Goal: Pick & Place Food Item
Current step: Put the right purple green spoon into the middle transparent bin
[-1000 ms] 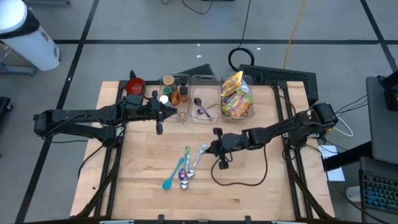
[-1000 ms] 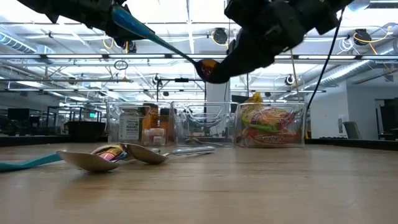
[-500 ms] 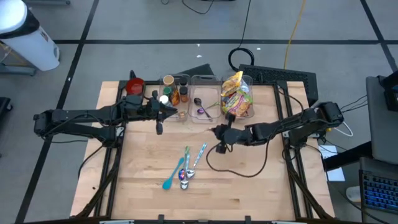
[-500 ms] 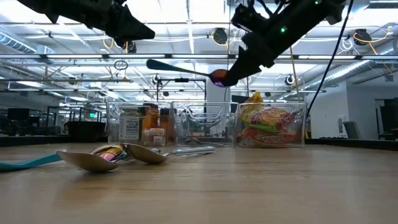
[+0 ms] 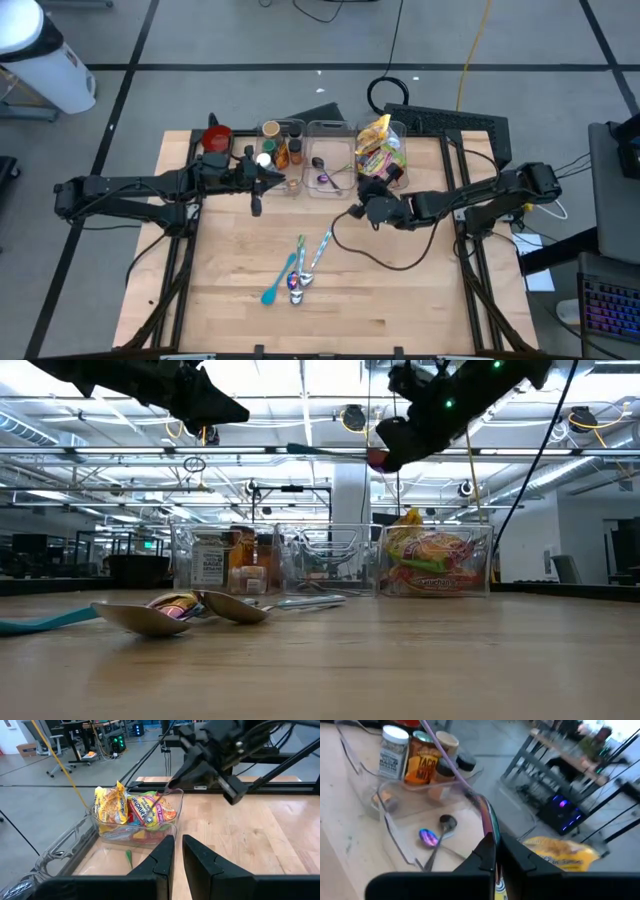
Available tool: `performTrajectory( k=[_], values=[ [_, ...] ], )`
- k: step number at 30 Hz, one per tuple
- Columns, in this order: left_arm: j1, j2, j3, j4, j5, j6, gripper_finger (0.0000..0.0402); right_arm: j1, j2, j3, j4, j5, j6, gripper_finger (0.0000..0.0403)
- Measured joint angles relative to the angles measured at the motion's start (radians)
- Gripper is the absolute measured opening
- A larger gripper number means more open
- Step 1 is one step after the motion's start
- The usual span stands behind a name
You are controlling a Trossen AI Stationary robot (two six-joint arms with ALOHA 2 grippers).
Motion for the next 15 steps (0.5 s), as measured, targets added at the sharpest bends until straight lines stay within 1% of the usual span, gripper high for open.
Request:
performTrajectory(
  k=[4,8,9,12,13,15],
  values=[
    [0.0,0.0,0.0,0.0,0.0,0.0,0.0047,-0.058,-0.018,0.0,-0.051,-0.125,0.086,0.0],
    [0.0,0.0,0.0,0.0,0.0,0.0,0.0047,-0.134,-0.033,0.0,-0.124,-0.173,0.163,0.0],
    [0.0,0.0,0.0,0.0,0.0,0.0,0.0047,-0.159,-0.036,0.0,-0.121,-0.199,0.179,0.0],
    [0.0,0.0,0.0,0.001,0.0,0.0,0.0047,-0.232,-0.036,0.001,-0.091,-0.332,0.261,0.0001],
    [0.0,0.0,0.0,0.002,0.0,0.0,0.0047,-0.254,-0.034,0.0,-0.096,-0.359,0.282,0.0001],
    [0.0,0.0,0.0,0.001,0.0,0.0,0.0047,-0.291,-0.016,0.001,-0.091,-0.365,0.33,0.0001]
  ],
)
